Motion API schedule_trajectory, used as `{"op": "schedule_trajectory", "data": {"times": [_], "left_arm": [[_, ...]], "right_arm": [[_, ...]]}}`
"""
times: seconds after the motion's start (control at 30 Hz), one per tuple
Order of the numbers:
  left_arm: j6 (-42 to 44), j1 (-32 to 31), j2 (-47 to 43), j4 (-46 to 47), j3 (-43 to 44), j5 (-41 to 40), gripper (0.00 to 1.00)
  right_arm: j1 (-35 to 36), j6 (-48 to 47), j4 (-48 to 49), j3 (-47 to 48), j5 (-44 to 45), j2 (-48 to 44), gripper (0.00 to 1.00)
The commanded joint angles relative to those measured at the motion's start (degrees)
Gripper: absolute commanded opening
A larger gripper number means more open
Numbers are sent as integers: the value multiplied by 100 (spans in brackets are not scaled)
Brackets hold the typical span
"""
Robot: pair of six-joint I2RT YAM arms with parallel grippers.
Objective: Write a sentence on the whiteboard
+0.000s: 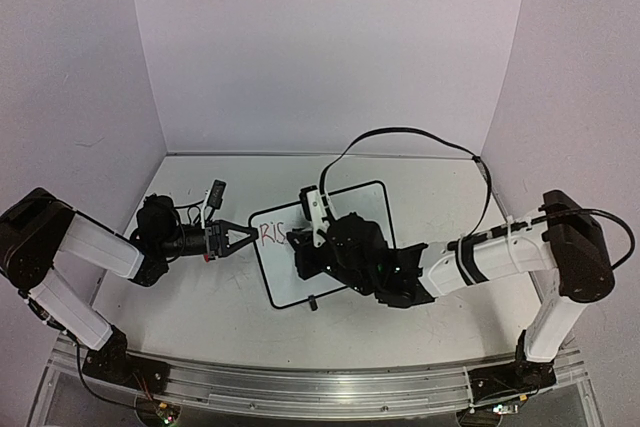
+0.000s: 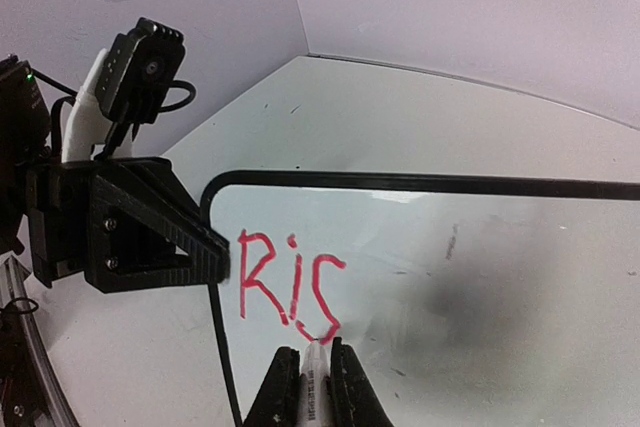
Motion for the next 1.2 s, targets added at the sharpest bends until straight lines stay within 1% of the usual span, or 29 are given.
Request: {"op": "schedule_trajectory", "data": {"times": [0.0,0.33,0.77,1.17], "left_arm": [[-113,-20,-168,37,-85,291,0],[-140,-20,-199,24,-108,279,0],[-136,-23,-189,17,-74,303,0],[-145,-22,-154,11,-25,323,0]], "right_arm": [[-69,-54,162,-292,206,-661,0],[-226,-178,244,70,-6,-263,0],[-267,-171,260,220,-179,-34,0],[-316,15,173,-21,371,-210,0]]}}
